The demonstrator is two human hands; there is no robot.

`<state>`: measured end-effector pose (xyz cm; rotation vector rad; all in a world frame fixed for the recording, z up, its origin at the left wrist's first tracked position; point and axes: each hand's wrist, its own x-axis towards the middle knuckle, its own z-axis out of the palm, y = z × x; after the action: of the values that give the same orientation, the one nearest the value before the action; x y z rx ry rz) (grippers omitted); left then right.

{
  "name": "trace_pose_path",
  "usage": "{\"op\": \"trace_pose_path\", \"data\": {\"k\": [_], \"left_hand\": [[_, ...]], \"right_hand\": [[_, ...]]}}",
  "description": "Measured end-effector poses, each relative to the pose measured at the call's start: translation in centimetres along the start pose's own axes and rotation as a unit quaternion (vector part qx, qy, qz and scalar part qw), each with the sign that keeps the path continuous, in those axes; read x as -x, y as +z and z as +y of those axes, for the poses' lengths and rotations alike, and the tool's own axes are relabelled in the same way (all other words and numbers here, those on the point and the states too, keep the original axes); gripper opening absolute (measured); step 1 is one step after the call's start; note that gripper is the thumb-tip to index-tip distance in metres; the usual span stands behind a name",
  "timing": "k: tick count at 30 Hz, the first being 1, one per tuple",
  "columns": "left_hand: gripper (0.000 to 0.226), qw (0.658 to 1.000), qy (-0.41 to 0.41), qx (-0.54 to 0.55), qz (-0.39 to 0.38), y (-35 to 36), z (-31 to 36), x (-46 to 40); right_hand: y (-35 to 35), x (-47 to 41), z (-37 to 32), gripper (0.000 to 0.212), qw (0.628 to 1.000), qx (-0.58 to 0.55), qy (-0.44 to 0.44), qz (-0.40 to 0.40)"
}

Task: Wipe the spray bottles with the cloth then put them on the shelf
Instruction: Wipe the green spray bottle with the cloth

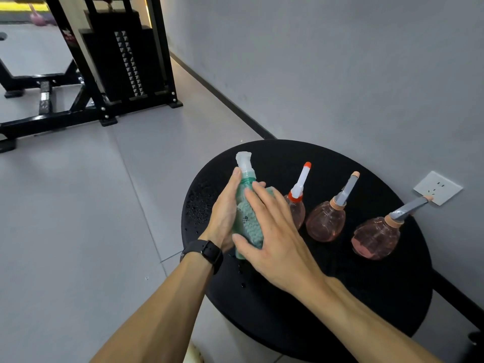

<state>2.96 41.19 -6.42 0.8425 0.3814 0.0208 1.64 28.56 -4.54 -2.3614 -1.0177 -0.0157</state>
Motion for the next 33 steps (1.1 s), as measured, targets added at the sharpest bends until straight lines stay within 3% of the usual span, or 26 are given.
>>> {"op": "trace_pose_path", "data": {"k": [8, 15, 22, 25, 27, 33], "left_hand": [[0.054, 1.000, 0.014, 0.015, -0.008, -0.2, 0.3, -0.2], [0.065, 1.000, 0.001, -0.023, 0.019, -0.3, 0.3, -0.1], [0.062, 0.998, -0.035, -0.033, -0.043, -0.1, -0.7, 1.4], [0.048, 0.998, -0.014, -0.016, -0.055, -0.2, -0.6, 1.5], [0.055, 0.997, -0.015, -0.002, -0.069, -0.2, -0.7, 1.3], [0.052, 1.000, -0.008, 0.002, -0.022, -0.4, -0.6, 1.0]], "right_hand": [[-1.2, -1.9, -1.2, 0.091, 1.000, 0.014, -0.005, -0.013], [-0.6, -1.1, -1.4, 0.089, 0.998, 0.029, 0.010, 0.049], [-0.1, -0.7, -0.9, 0.093, 0.997, 0.029, 0.036, 0.060], [0.0, -0.6, -1.1, 0.084, 0.994, 0.098, 0.009, 0.039], [-0.2, -0.9, -1.3, 0.072, 0.990, 0.132, -0.003, 0.044], [0.6, -1.9, -1.2, 0.058, 0.995, 0.077, -0.014, 0.054]]}}
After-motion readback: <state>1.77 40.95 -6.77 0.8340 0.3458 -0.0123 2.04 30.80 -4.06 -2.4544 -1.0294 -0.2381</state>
